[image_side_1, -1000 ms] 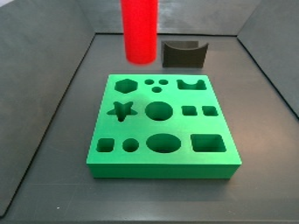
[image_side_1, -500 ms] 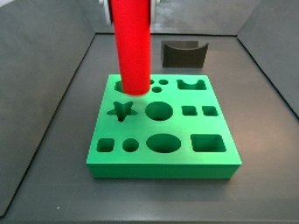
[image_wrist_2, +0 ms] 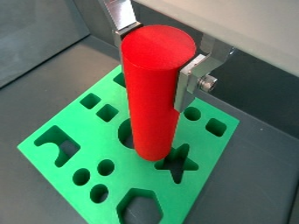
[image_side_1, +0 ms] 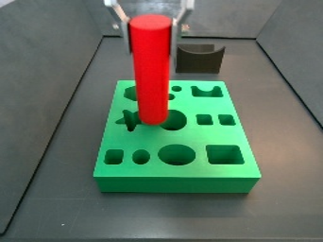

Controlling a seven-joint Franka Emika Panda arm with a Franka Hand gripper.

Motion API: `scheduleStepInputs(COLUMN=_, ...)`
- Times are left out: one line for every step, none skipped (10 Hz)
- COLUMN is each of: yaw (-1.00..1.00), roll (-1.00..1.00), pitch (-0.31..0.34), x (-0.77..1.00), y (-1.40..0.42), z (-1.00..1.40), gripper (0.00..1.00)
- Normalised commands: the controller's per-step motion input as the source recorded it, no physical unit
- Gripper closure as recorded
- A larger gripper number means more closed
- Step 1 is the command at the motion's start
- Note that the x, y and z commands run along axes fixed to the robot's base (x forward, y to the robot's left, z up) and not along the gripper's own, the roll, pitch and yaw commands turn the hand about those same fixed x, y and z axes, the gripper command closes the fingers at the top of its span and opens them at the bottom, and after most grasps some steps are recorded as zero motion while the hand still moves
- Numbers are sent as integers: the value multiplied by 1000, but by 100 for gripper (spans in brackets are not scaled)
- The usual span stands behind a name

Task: Insert the round object.

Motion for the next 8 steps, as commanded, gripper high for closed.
scheduleStepInputs(yaw=-169, roll=84, pitch=127, x=417, y=-74, z=-306, gripper=100)
scheduleStepInputs(yaw=-197, roll=89, pitch=136, x=466, y=-63, z=-297, gripper=100)
scheduleStepInputs(yaw=-226, roll=117, pitch=204, x=623, y=-40, z=-323, gripper=100)
scheduleStepInputs(yaw=-214, roll=133, pitch=204, x=651, y=-89, z=-360, gripper=100)
scheduleStepInputs(yaw=-206, roll=129, pitch=196, x=660, y=-111, z=-411, gripper=100)
scheduleStepInputs(yaw=-211, roll=126, pitch=193, x=663, y=-111, z=-411, gripper=100)
scheduleStepInputs(yaw=-220, roll=140, pitch=197, x=669, y=-74, z=-431, gripper=100)
scheduleStepInputs(yaw=-194, roll=200, pitch=211, x=686, y=-26, z=-423, gripper=100)
